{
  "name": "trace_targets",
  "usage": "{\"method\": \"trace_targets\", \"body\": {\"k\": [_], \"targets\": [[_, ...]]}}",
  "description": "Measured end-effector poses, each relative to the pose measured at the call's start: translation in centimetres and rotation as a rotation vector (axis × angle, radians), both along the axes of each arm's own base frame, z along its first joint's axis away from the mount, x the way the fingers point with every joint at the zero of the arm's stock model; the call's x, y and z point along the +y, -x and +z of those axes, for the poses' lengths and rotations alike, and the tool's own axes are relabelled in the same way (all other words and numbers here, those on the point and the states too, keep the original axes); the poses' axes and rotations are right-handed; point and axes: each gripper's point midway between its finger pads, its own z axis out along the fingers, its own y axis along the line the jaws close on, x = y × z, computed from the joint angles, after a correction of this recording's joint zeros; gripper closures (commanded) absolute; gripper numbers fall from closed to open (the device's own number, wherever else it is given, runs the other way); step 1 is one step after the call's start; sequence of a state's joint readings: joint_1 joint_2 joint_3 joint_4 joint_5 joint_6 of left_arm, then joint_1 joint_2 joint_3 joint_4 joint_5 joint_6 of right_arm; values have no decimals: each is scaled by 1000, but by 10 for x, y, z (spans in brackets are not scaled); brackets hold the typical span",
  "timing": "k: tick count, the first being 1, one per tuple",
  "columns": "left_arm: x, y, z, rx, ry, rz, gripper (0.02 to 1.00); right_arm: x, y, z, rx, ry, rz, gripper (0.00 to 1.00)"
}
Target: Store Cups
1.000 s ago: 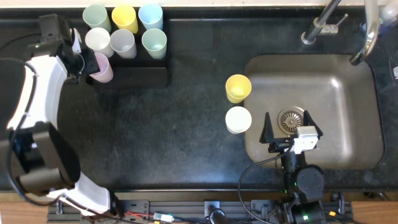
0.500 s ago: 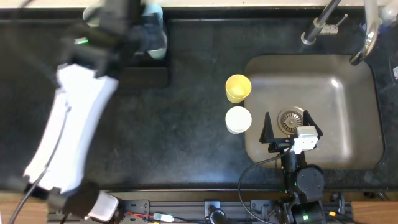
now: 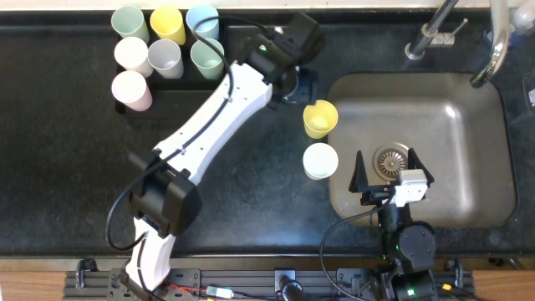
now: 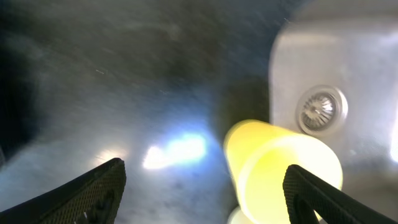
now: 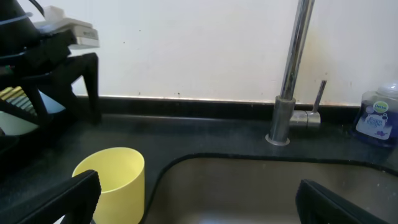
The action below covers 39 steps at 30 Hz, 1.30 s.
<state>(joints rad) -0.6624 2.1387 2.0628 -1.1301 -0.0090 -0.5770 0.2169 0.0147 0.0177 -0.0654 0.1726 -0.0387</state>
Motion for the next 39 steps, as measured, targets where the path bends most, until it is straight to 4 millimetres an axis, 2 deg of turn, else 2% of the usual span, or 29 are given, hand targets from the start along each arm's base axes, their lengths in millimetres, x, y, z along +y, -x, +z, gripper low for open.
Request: {"method": "trace_targets", "body": {"k": [5, 9, 14, 17, 19, 20, 21, 22, 24, 26, 34, 37, 39], "targets": [[-16, 13, 0, 35, 42, -25, 174, 0, 0, 0, 0, 0, -1, 5], [-22, 20, -4, 64, 55, -32, 172, 0, 0, 0, 0, -1, 0, 3], [-22, 29, -21, 129, 29, -19, 211, 0, 0, 0, 0, 0, -1, 3], [-23, 32, -39, 165, 2, -12, 323, 0, 0, 0, 0, -1, -1, 3], [-25, 33, -50, 180, -9, -9, 435, 0, 0, 0, 0, 0, -1, 3], [-28, 32, -54, 181, -10, -8, 514, 0, 0, 0, 0, 0, 0, 3], [-30, 32, -58, 181, -10, -10, 698, 0, 0, 0, 1, 0, -1, 3], [-33, 32, -60, 177, -9, -14, 776, 0, 0, 0, 1, 0, 0, 3], [-36, 30, -60, 165, -4, -15, 906, 0, 0, 0, 0, 0, -1, 3], [-38, 29, -60, 153, -5, -20, 985, 0, 0, 0, 0, 0, -1, 3], [-29, 25, -61, 134, -43, 1, 985, 0, 0, 0, 0, 0, -1, 3], [-11, 20, -54, 116, -91, 32, 985, 0, 0, 0, 0, 0, 0, 3], [9, 14, -36, 82, -115, 68, 982, 0, 0, 0, 1, 0, -1, 3]]}}
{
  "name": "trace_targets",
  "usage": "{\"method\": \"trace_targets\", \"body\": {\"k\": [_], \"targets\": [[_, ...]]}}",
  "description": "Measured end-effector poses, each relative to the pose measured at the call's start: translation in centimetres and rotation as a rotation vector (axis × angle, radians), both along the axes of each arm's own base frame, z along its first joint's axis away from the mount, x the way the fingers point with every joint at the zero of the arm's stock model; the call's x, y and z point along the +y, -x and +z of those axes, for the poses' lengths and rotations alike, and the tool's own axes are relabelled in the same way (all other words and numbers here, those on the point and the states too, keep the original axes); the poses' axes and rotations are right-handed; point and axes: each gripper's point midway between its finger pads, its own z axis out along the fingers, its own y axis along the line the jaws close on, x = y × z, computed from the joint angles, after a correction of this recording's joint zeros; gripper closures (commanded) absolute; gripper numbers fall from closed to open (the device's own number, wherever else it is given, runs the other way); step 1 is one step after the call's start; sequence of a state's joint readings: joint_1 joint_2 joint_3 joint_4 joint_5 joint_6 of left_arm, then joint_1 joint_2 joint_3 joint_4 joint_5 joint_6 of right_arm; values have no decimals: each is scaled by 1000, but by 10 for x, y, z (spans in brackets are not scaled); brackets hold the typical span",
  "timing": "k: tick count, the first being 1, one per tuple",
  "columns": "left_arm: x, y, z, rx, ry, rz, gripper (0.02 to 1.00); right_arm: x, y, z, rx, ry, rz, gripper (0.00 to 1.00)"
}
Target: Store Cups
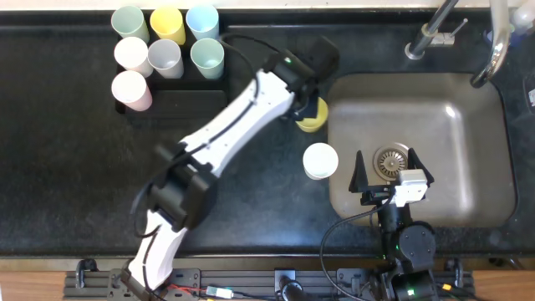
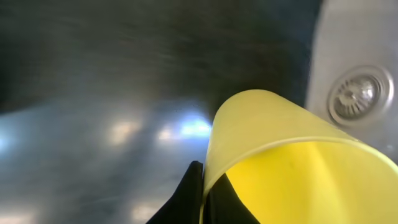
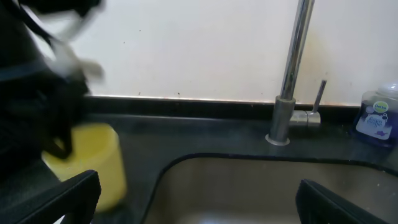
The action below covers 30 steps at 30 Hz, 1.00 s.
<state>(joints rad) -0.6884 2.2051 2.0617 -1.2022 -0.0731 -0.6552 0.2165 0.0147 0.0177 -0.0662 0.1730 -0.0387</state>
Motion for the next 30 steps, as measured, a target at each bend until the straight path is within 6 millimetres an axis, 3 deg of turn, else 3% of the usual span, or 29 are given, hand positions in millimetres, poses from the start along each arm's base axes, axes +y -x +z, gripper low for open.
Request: {"method": "trace_targets", "body": {"k": [4, 7, 10, 13, 17, 23, 30], "targets": [[60, -20, 62, -120, 3, 120, 985, 0, 0, 0, 0, 0, 0, 5], [128, -31, 121, -241, 29, 265, 985, 0, 0, 0, -1, 0, 0, 3], [193, -22, 144, -271, 5, 390, 985, 0, 0, 0, -1, 0, 0, 5], [234, -13, 136, -242, -20, 507, 985, 0, 0, 0, 0, 0, 0, 3], [268, 0, 98, -140, -20, 774, 985, 0, 0, 0, 0, 0, 0, 3], [275, 15, 71, -85, 28, 1138, 985, 0, 0, 0, 0, 0, 0, 3], [276, 19, 63, -75, 70, 1342, 985, 0, 0, 0, 0, 0, 0, 3]]}}
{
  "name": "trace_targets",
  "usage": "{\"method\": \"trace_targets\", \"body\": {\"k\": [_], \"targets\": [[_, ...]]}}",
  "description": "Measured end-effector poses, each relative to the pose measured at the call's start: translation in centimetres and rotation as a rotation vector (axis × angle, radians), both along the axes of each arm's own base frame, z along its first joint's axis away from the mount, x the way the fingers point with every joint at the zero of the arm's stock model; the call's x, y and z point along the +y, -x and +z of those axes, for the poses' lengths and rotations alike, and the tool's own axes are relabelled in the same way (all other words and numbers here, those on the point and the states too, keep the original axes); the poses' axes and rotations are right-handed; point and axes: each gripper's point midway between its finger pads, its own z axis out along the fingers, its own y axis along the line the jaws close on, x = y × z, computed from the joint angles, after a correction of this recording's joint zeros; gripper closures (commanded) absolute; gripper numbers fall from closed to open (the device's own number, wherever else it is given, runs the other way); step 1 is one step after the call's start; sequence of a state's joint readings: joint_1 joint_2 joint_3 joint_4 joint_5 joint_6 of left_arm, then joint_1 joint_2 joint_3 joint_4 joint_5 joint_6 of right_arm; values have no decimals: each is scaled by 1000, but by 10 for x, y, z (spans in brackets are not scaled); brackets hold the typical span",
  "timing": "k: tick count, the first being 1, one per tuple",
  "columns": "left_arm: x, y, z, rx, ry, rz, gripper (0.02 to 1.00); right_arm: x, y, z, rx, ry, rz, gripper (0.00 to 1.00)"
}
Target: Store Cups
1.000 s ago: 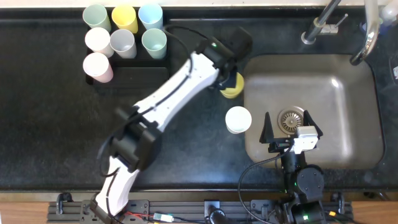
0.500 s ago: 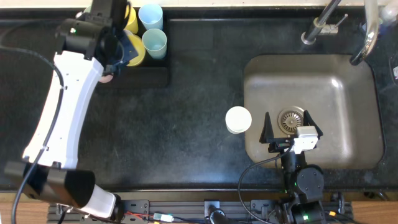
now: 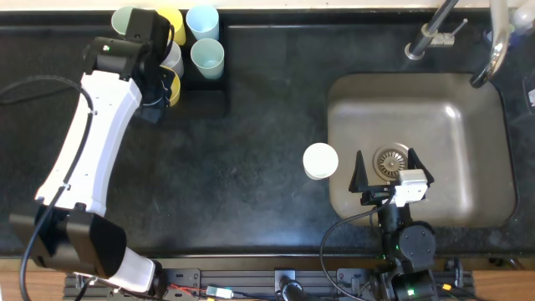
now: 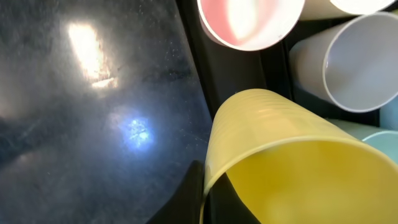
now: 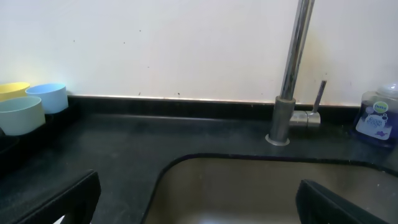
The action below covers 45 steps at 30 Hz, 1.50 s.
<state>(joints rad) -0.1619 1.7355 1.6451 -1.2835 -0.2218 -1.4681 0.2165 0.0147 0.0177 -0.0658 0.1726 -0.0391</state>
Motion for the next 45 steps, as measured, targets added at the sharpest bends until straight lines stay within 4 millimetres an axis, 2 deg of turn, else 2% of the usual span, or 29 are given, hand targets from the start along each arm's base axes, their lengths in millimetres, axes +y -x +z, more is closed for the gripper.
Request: {"method": "trace_targets", "body": {"k": [4, 11, 19, 30, 45], "targets": [[0, -2, -8, 13, 8, 51, 985, 0, 0, 0, 0, 0, 0, 3], [1, -15, -36, 46, 7, 90, 985, 0, 0, 0, 0, 0, 0, 3], [11, -20, -43, 50, 11, 123, 982, 0, 0, 0, 0, 0, 0, 3], [6, -30, -69, 85, 26, 120, 976, 0, 0, 0, 0, -1, 0, 3], [4, -36, -73, 69, 38, 118, 923, 0, 0, 0, 0, 0, 0, 5]]}}
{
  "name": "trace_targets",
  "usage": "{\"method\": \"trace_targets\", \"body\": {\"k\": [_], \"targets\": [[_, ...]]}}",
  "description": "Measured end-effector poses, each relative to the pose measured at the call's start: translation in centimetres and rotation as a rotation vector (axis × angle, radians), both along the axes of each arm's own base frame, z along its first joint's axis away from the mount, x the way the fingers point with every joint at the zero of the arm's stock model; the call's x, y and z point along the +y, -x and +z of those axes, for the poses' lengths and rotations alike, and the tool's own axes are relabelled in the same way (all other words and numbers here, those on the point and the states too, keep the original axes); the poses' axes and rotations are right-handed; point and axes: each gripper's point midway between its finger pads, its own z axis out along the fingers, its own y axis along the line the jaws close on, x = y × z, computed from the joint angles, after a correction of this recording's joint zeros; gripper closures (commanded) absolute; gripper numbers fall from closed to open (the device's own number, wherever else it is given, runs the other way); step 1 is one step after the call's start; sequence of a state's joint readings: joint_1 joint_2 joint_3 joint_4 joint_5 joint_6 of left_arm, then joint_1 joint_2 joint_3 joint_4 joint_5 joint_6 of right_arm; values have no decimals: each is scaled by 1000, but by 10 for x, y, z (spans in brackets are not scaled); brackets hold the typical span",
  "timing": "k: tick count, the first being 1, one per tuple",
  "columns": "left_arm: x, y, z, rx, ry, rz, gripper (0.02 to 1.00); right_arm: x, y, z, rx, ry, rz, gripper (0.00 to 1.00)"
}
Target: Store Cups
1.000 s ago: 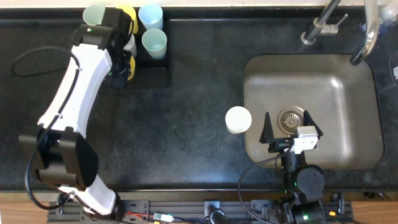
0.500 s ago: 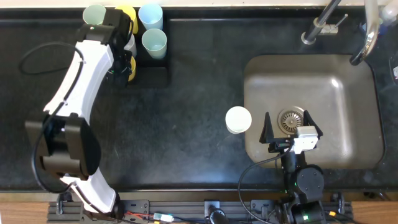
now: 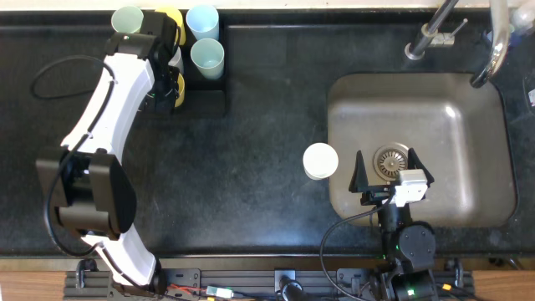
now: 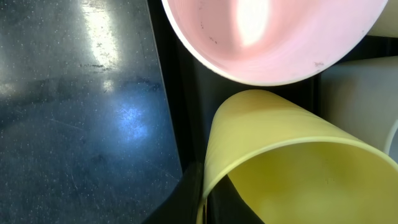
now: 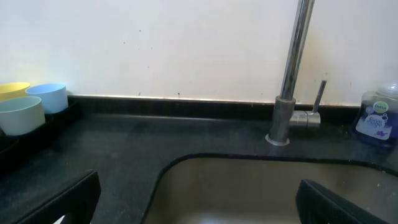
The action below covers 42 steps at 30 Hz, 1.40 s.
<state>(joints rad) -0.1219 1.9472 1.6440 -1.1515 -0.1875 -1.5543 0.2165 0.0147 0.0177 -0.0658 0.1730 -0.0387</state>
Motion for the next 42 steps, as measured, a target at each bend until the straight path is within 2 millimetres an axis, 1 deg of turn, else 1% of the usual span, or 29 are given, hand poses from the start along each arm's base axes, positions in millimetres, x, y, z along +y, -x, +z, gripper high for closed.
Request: {"method": "trace_targets", "body": {"k": [6, 17, 20, 22, 23, 24, 26, 27, 28, 30, 31, 32, 35, 36, 39, 41, 42], "targets": [[0, 0, 0, 1, 0, 0, 893, 0, 0, 0, 0, 0, 0, 3], [0, 2, 0, 8, -1, 0, 875, 0, 0, 0, 0, 0, 0, 5], [0, 2, 0, 8, -1, 0, 833, 0, 0, 0, 0, 0, 0, 3], [0, 2, 0, 8, -1, 0, 776, 0, 0, 0, -1, -1, 0, 3], [0, 2, 0, 8, -1, 0, 689, 0, 0, 0, 0, -1, 0, 5], [0, 2, 0, 8, 3, -1, 658, 0, 0, 0, 0, 0, 0, 3], [-1, 2, 0, 7, 6, -5, 522, 0, 0, 0, 0, 0, 0, 3], [-1, 2, 0, 6, 8, -8, 406, 0, 0, 0, 0, 0, 0, 5], [-2, 1, 2, 0, 9, -17, 323, 0, 0, 0, 0, 0, 0, 5], [-2, -1, 12, -45, 11, -28, 215, 0, 0, 0, 0, 0, 0, 3], [-2, -3, 20, -90, 12, -36, 174, 0, 0, 0, 0, 0, 0, 5], [-2, -9, 33, -164, 10, -58, 121, 0, 0, 0, 0, 0, 0, 5], [0, -34, 101, -501, -22, -143, 86, 0, 0, 0, 0, 0, 0, 5], [1, -39, 129, -635, -48, -182, 86, 0, 0, 0, 0, 0, 0, 3], [8, -36, 201, -922, -174, -307, 84, 0, 0, 0, 0, 0, 0, 3], [14, -22, 241, -1062, -314, -413, 71, 0, 0, 0, -1, 0, 0, 5], [17, -13, 255, -1104, -390, -470, 66, 0, 0, 0, -1, 0, 0, 3]]}}
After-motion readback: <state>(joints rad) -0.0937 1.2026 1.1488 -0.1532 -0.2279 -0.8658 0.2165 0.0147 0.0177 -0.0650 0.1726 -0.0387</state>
